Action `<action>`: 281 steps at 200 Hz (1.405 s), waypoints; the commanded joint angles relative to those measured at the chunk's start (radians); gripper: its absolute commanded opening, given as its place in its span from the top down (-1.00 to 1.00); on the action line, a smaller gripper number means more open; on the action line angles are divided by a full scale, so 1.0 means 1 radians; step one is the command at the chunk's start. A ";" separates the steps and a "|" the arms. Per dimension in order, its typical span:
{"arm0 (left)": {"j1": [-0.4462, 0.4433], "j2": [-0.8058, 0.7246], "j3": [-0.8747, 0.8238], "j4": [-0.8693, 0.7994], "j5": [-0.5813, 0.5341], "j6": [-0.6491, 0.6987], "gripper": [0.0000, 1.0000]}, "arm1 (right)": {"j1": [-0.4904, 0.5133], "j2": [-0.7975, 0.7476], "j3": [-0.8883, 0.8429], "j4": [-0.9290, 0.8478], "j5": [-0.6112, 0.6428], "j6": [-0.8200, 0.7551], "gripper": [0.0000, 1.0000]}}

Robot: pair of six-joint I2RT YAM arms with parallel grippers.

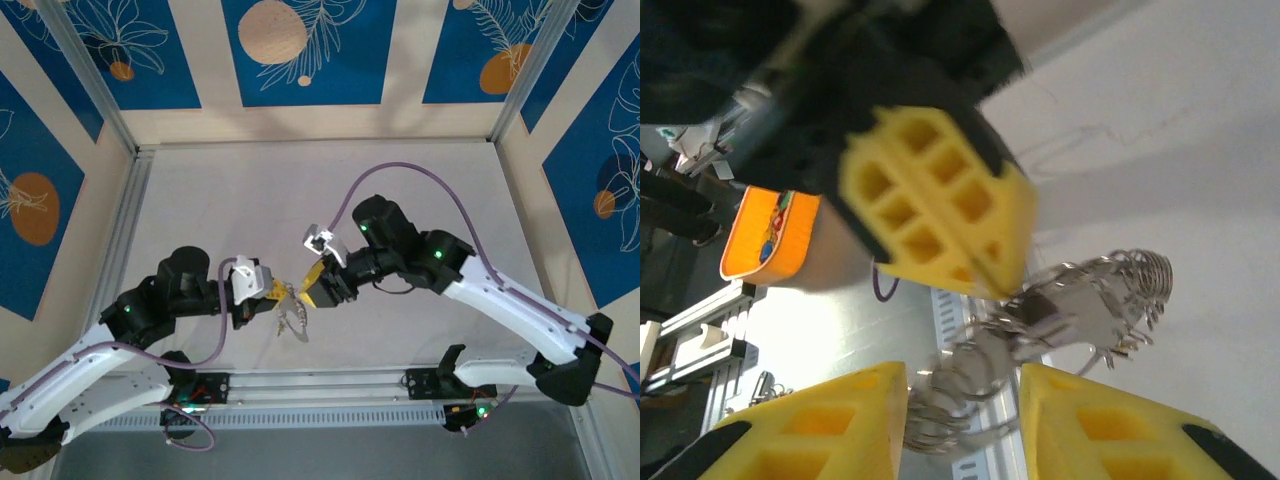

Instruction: Put the keys on the keyring

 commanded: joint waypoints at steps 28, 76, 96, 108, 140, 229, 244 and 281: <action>-0.012 -0.026 0.048 0.136 0.163 -0.044 1.00 | 0.059 -0.072 -0.023 0.109 0.035 -0.112 0.28; -0.012 -0.030 0.052 0.204 0.262 -0.104 1.00 | 0.074 -0.062 -0.017 0.136 0.035 -0.154 0.40; -0.012 -0.030 0.055 0.209 0.274 -0.116 1.00 | 0.073 -0.055 -0.005 0.124 0.029 -0.168 0.42; -0.012 -0.031 0.055 0.212 0.270 -0.119 1.00 | 0.074 -0.053 -0.004 0.125 0.017 -0.170 0.45; -0.012 -0.023 0.057 0.229 0.267 -0.125 1.00 | 0.080 -0.044 -0.004 0.127 -0.002 -0.176 0.49; -0.011 -0.045 0.008 0.345 0.231 -0.179 1.00 | 0.090 -0.052 -0.021 0.134 0.029 -0.193 0.97; -0.012 -0.041 0.011 0.330 0.226 -0.184 1.00 | 0.091 -0.061 -0.018 0.124 0.055 -0.206 1.00; -0.011 -0.028 0.090 0.116 0.122 -0.100 0.54 | 0.097 -0.053 0.034 0.013 0.178 -0.255 1.00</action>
